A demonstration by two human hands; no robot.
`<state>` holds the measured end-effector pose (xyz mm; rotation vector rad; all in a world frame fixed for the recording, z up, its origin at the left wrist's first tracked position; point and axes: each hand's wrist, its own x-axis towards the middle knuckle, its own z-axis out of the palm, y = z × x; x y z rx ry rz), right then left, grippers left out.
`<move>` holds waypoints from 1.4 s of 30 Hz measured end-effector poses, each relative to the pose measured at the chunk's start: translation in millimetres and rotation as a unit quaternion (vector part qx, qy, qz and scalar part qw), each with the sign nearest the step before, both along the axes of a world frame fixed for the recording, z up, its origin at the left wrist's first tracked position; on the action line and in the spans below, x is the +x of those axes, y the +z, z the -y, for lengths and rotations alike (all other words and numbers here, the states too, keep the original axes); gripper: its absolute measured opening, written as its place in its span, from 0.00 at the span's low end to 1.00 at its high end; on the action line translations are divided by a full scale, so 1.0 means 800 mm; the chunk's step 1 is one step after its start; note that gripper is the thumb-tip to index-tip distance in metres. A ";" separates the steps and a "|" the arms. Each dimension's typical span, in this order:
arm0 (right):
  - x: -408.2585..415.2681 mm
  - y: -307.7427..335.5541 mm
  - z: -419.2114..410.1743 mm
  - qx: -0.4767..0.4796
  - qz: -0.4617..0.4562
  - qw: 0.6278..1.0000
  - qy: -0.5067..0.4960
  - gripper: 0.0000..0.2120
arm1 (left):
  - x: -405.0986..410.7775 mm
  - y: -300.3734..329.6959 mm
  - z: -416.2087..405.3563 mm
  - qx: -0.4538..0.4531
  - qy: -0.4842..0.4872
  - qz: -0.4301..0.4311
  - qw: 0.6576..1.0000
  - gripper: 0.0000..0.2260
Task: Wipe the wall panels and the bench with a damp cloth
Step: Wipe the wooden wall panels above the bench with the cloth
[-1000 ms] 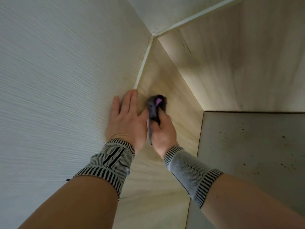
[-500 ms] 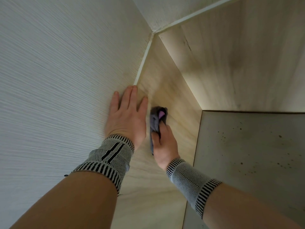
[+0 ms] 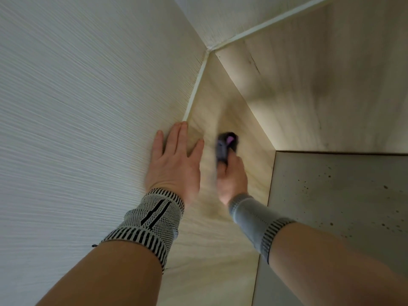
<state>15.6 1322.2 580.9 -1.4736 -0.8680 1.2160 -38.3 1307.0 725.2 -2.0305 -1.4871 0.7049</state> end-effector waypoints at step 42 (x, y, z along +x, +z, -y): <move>0.101 -0.085 -0.171 -0.225 -0.116 0.967 0.032 0.22 | 0.076 -0.042 -0.118 -0.046 0.000 -0.054 0.997 0.31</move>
